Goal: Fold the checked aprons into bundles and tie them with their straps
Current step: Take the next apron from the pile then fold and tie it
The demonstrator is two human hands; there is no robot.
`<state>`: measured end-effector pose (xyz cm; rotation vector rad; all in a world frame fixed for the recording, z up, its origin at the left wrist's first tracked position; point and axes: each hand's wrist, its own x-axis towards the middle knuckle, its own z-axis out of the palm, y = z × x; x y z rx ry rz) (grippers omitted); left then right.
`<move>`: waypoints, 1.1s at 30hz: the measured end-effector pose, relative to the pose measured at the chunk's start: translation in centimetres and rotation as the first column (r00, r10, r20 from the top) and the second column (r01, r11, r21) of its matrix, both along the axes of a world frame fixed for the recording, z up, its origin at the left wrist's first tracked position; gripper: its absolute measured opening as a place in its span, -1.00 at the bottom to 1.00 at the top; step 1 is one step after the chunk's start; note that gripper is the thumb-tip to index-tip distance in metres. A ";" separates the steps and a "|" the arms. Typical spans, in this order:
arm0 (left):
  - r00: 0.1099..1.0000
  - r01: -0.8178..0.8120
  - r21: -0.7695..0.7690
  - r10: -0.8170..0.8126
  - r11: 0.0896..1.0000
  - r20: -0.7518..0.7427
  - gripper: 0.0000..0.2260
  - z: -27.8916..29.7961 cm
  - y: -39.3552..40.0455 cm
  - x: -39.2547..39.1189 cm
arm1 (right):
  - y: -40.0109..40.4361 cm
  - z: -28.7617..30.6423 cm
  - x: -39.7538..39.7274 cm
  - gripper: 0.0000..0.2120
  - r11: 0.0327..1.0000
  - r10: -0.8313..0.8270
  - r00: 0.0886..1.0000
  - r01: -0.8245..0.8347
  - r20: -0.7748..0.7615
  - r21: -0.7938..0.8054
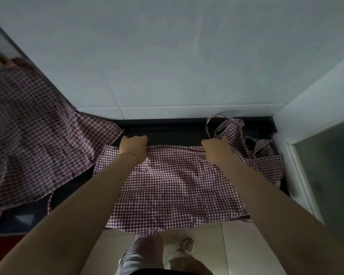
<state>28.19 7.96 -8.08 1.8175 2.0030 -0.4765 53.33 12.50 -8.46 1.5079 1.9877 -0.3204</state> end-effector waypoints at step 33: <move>0.977 -0.167 -0.087 0.177 0.982 0.122 -0.23 -4.1 -4.8 12.3 | -7.4 -2.0 14.6 -0.62 0.856 -0.504 0.802 0.513 -0.321 -0.062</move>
